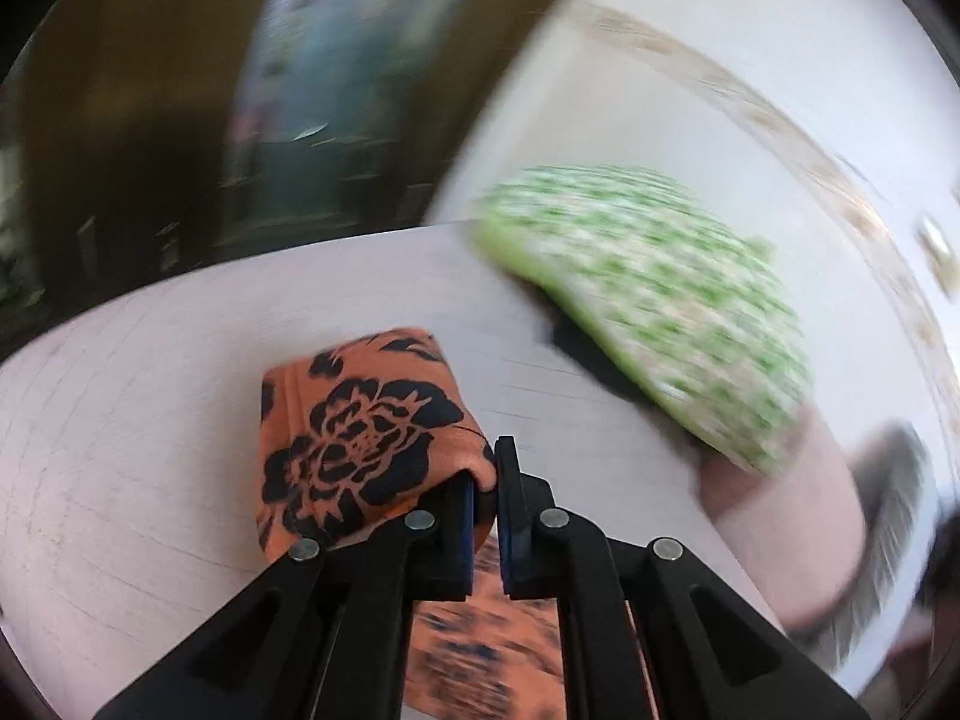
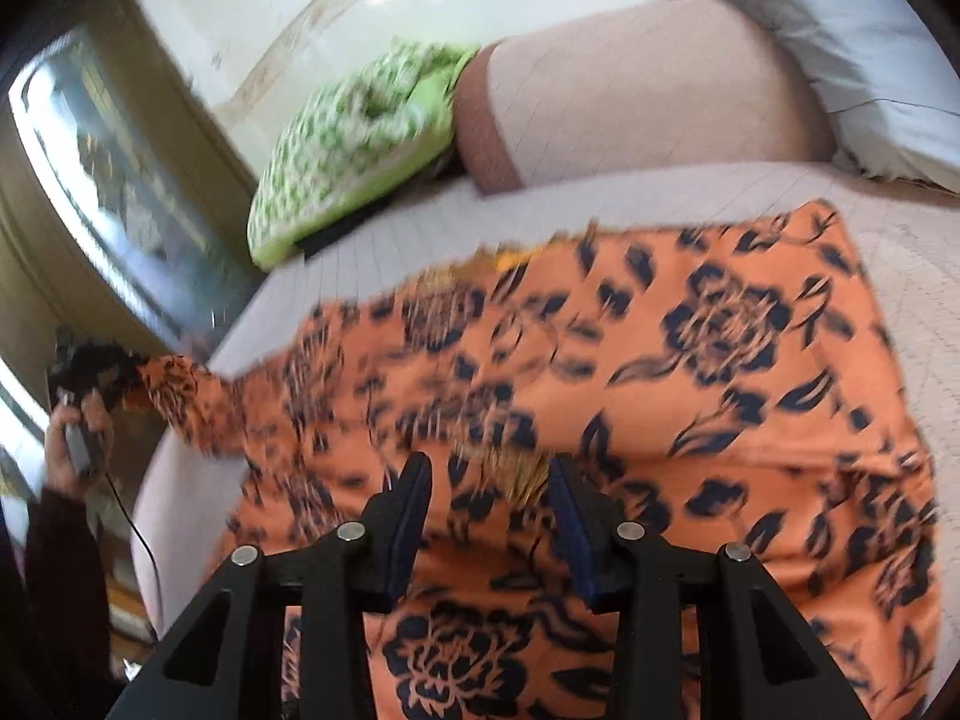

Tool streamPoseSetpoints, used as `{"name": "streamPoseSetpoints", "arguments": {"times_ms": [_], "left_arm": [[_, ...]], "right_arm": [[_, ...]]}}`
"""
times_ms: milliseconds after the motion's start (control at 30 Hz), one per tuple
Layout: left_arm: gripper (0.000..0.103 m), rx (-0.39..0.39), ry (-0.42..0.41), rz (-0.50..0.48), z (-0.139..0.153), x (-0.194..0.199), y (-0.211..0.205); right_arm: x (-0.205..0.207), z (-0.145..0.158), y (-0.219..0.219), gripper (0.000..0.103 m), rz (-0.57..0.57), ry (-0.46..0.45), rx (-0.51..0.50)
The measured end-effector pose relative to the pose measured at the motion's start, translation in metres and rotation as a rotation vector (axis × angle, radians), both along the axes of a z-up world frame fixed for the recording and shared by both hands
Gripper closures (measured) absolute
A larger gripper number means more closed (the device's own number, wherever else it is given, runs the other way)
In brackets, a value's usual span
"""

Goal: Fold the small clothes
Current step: 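Grasp the other sleeve with the left tool and fold it across the body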

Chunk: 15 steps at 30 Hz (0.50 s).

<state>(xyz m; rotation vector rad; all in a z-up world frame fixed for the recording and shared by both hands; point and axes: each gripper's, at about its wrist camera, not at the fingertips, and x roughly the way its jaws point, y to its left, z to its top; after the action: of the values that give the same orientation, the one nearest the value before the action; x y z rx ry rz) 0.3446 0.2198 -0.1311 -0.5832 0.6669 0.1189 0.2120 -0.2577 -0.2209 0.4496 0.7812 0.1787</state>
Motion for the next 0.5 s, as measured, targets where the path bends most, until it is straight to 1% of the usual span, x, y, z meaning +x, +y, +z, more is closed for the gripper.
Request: {"name": "streamPoseSetpoints", "arguments": {"times_ms": [67, 167, 200, 233, 300, 333, 367, 400, 433, 467, 500], "left_arm": [[0.097, 0.04, -0.045, -0.098, 0.022, -0.008, -0.046], [0.097, 0.065, -0.078, -0.224, 0.041, -0.012, -0.109], [0.098, 0.072, -0.087, -0.276, 0.045, -0.015, -0.138], [0.097, 0.078, -0.09, -0.313, 0.048, -0.018, -0.158], [0.097, 0.09, -0.097, -0.407, 0.047, -0.027, -0.205], [0.097, 0.102, -0.095, -0.471, 0.046, -0.033, -0.234], [0.097, 0.113, -0.086, -0.534, 0.042, -0.037, -0.261], [0.097, 0.12, -0.062, -0.616, 0.034, -0.038, -0.294], [0.096, 0.121, -0.037, -0.676, 0.027, -0.041, -0.315], [0.088, 0.122, -0.002, -0.755, 0.017, -0.044, -0.338], [0.068, 0.126, 0.026, -0.828, 0.009, -0.046, -0.357]], "right_arm": [[-0.003, 0.008, -0.012, 0.059, -0.035, -0.014, 0.023], [-0.008, 0.016, -0.036, 0.059, -0.098, -0.019, 0.091], [-0.009, 0.017, -0.044, 0.059, -0.114, -0.022, 0.116], [-0.012, 0.018, -0.051, 0.059, -0.132, -0.023, 0.139], [-0.018, 0.018, -0.068, 0.059, -0.18, -0.022, 0.182], [-0.02, 0.018, -0.076, 0.059, -0.199, -0.023, 0.201], [-0.023, 0.018, -0.082, 0.059, -0.213, -0.023, 0.215], [-0.025, 0.018, -0.089, 0.059, -0.229, -0.024, 0.23], [-0.028, 0.02, -0.098, 0.059, -0.249, -0.029, 0.242], [-0.03, 0.021, -0.103, 0.059, -0.262, -0.034, 0.24], [-0.032, 0.023, -0.107, 0.059, -0.275, -0.037, 0.228]]}}
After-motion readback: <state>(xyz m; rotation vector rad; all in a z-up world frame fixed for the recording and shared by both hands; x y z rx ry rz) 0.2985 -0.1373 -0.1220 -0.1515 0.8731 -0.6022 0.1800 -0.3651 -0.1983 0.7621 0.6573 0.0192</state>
